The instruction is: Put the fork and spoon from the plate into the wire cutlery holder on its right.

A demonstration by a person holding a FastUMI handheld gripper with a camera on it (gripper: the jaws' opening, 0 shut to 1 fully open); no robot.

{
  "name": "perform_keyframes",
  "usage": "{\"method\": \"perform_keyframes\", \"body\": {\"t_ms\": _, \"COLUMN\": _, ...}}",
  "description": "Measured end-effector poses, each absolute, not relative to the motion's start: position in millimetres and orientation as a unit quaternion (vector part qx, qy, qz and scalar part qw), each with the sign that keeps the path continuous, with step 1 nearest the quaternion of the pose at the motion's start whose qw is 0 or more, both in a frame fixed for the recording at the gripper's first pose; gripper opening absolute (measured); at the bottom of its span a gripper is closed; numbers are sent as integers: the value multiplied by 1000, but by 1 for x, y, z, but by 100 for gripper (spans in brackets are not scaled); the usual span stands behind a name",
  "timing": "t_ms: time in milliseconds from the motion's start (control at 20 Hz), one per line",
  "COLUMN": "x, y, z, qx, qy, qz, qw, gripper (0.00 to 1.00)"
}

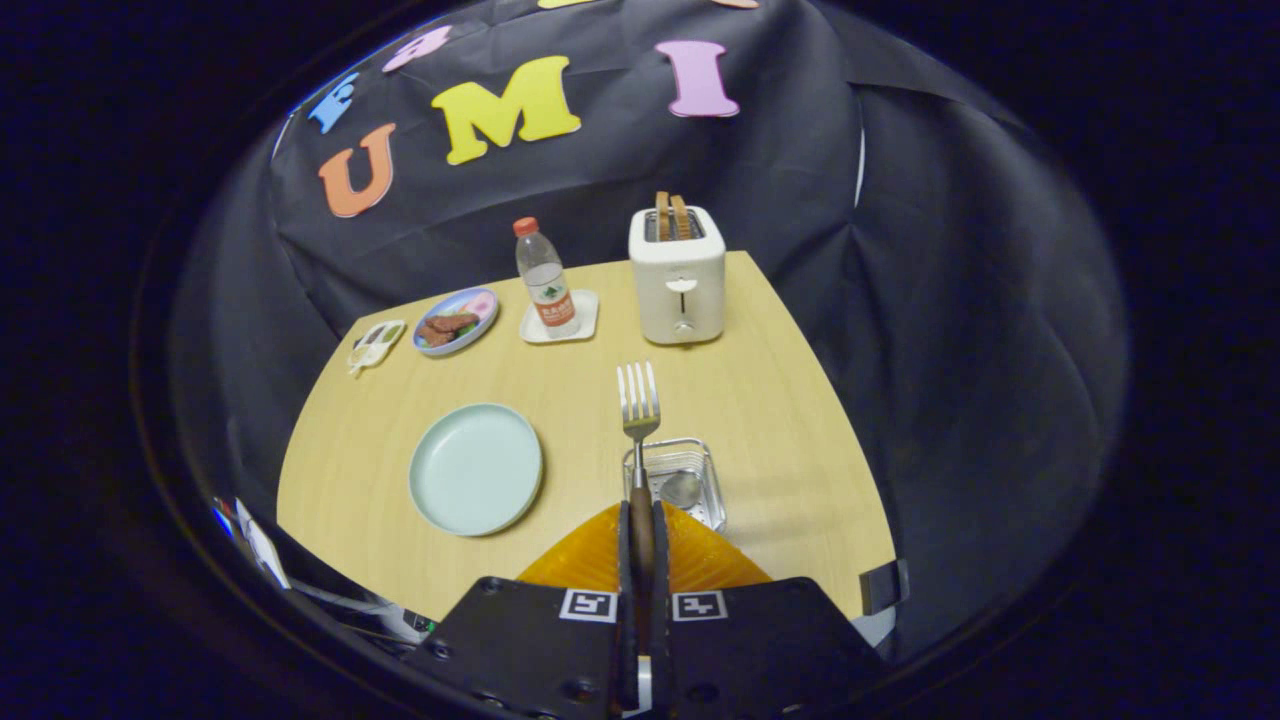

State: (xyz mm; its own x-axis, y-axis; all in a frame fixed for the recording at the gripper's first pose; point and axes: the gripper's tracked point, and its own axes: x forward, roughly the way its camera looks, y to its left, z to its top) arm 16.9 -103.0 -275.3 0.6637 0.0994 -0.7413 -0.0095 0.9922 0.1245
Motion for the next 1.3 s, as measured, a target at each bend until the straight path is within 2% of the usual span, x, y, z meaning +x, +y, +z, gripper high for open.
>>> {"method": "perform_keyframes", "body": {"t_ms": 550, "x": -5, "y": -110, "z": -321, "qx": 78, "qy": 490, "qz": 29, "qw": 868, "gripper": 7}}
{"method": "perform_keyframes", "body": {"t_ms": 750, "x": -2, "y": -114, "z": -313, "qx": 78, "qy": 477, "qz": 25, "qw": 875, "gripper": 8}}
{"method": "perform_keyframes", "body": {"t_ms": 800, "x": -3, "y": -115, "z": -309, "qx": 78, "qy": 471, "qz": 25, "qw": 878, "gripper": 11}}
{"method": "perform_keyframes", "body": {"t_ms": 950, "x": 2, "y": -118, "z": -294, "qx": 74, "qy": 447, "qz": 24, "qw": 891, "gripper": 8}}
{"method": "perform_keyframes", "body": {"t_ms": 1050, "x": 4, "y": -118, "z": -287, "qx": 65, "qy": 439, "qz": 25, "qw": 896, "gripper": 19}}
{"method": "perform_keyframes", "body": {"t_ms": 1100, "x": 6, "y": -116, "z": -286, "qx": 65, "qy": 431, "qz": 28, "qw": 899, "gripper": 20}}
{"method": "perform_keyframes", "body": {"t_ms": 1150, "x": 5, "y": -112, "z": -284, "qx": 64, "qy": 428, "qz": 34, "qw": 901, "gripper": 26}}
{"method": "perform_keyframes", "body": {"t_ms": 1200, "x": 7, "y": -109, "z": -283, "qx": 62, "qy": 425, "qz": 36, "qw": 902, "gripper": 36}}
{"method": "perform_keyframes", "body": {"t_ms": 1300, "x": 8, "y": -100, "z": -281, "qx": 63, "qy": 420, "qz": 40, "qw": 904, "gripper": 44}}
